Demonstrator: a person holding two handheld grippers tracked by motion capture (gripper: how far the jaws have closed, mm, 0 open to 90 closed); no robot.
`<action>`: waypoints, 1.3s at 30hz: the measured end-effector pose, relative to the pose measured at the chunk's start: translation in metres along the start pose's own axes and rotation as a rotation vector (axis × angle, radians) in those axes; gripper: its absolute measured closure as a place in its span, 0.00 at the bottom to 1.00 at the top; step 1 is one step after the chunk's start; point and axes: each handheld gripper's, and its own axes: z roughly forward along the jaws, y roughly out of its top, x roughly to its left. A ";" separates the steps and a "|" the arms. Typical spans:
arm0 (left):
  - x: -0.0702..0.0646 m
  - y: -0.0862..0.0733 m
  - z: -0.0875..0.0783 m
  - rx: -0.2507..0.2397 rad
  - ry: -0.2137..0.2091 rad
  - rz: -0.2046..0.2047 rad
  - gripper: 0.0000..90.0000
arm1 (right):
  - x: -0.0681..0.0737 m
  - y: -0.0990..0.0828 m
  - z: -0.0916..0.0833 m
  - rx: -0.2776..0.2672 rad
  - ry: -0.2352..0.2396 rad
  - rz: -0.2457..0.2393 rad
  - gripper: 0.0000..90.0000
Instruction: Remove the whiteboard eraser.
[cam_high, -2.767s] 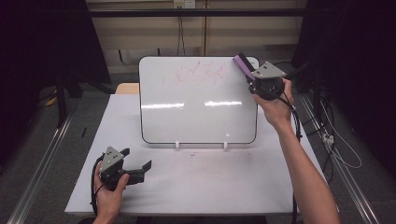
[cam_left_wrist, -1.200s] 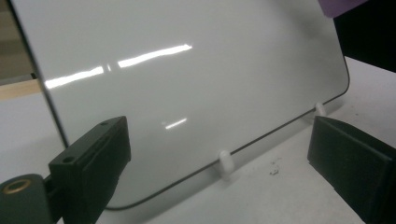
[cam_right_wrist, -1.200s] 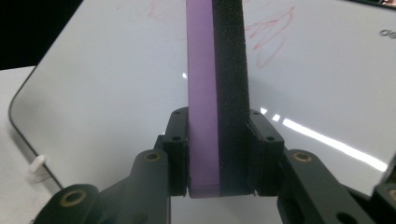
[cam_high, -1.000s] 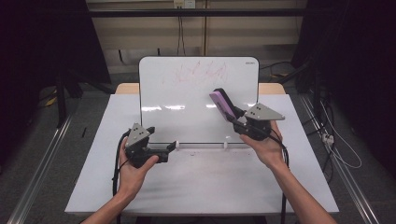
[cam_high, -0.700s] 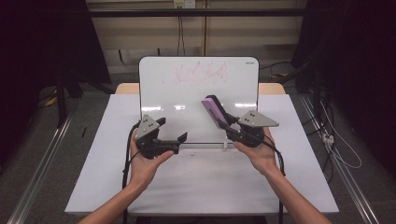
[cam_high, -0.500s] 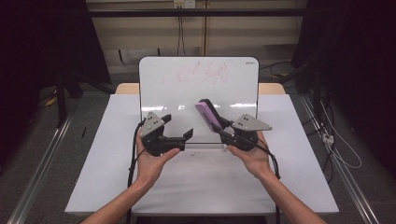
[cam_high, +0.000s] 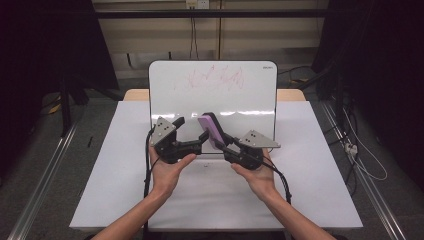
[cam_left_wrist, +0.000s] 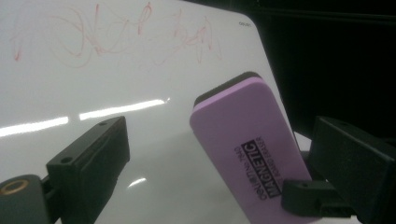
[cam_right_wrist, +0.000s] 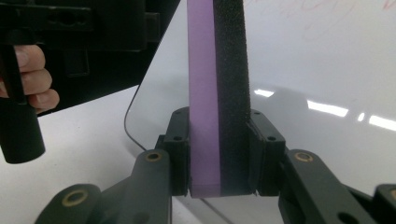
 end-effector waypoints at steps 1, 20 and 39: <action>0.000 0.000 0.000 -0.005 -0.005 -0.011 0.06 | 0.001 -0.001 0.001 -0.004 -0.003 0.006 0.73; -0.004 -0.022 0.008 -0.073 -0.030 -0.176 0.35 | 0.015 -0.011 0.011 -0.064 -0.005 0.081 0.73; -0.006 -0.029 0.012 -0.098 -0.066 -0.257 0.45 | 0.020 -0.016 0.012 -0.082 -0.015 0.146 0.72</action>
